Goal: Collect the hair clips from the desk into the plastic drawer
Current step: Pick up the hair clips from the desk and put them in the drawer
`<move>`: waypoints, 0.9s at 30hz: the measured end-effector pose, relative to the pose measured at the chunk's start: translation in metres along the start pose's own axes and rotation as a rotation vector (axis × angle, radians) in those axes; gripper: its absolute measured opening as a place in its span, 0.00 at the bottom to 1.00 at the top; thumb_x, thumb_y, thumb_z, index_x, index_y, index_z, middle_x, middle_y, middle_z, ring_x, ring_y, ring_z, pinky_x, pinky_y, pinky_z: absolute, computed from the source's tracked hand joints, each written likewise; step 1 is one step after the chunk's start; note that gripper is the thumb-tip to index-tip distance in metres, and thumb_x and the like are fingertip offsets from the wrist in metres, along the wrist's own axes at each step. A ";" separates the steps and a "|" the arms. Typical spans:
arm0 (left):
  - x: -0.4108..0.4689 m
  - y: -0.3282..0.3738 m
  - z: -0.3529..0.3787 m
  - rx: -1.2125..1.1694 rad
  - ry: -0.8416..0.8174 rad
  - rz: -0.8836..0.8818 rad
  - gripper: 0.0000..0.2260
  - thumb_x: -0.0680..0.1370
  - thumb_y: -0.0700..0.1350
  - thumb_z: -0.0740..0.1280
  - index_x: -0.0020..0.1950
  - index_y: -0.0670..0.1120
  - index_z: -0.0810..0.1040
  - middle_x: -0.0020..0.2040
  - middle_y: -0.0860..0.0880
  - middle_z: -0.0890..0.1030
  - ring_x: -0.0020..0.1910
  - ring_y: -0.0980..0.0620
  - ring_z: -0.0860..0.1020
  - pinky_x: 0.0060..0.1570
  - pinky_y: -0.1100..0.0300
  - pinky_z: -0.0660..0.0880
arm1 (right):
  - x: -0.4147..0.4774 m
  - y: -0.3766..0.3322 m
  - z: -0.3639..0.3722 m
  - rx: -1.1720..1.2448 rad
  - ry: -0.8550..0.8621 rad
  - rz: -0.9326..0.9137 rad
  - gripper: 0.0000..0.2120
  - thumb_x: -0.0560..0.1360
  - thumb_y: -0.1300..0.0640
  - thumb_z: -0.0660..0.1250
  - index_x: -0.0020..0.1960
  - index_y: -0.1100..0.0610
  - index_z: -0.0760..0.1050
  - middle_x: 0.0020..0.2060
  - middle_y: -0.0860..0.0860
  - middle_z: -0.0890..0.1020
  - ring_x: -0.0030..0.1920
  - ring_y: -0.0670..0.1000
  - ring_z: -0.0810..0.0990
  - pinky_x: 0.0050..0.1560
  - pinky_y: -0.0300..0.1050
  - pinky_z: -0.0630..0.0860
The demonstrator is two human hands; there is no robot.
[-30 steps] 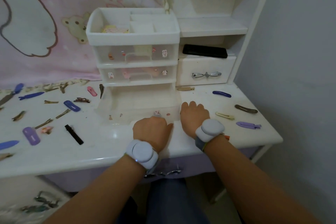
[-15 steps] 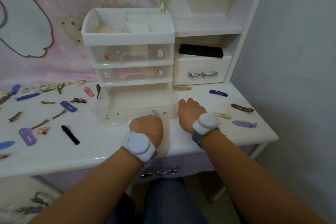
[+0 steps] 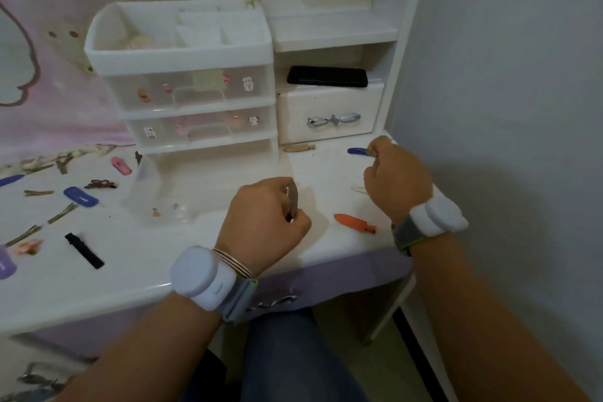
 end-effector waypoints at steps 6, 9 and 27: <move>0.022 0.000 0.069 -0.535 -0.038 -0.233 0.12 0.70 0.37 0.67 0.27 0.35 0.81 0.45 0.43 0.86 0.47 0.52 0.84 0.42 0.70 0.77 | -0.028 0.079 0.005 -0.117 -0.160 0.143 0.16 0.74 0.53 0.64 0.60 0.58 0.72 0.59 0.57 0.75 0.53 0.59 0.77 0.53 0.49 0.74; 0.024 0.040 0.091 -0.295 -0.100 0.120 0.15 0.70 0.46 0.62 0.32 0.40 0.84 0.53 0.44 0.84 0.50 0.49 0.82 0.50 0.66 0.74 | -0.049 0.086 0.017 -0.096 -0.134 0.130 0.16 0.76 0.56 0.60 0.63 0.56 0.72 0.62 0.55 0.76 0.58 0.58 0.77 0.59 0.51 0.74; 0.019 0.056 0.119 -0.116 -0.055 0.392 0.10 0.64 0.39 0.71 0.22 0.39 0.79 0.30 0.42 0.84 0.27 0.46 0.80 0.42 0.67 0.68 | -0.056 0.081 0.022 -0.101 0.022 0.087 0.10 0.80 0.56 0.57 0.56 0.57 0.74 0.56 0.56 0.76 0.48 0.57 0.79 0.43 0.46 0.74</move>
Point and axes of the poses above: each hand's wrist, its own x-axis towards the middle knuckle, its own z-axis out of the palm, y = z × x, the point moved 9 cm from there along x, towards the middle knuckle
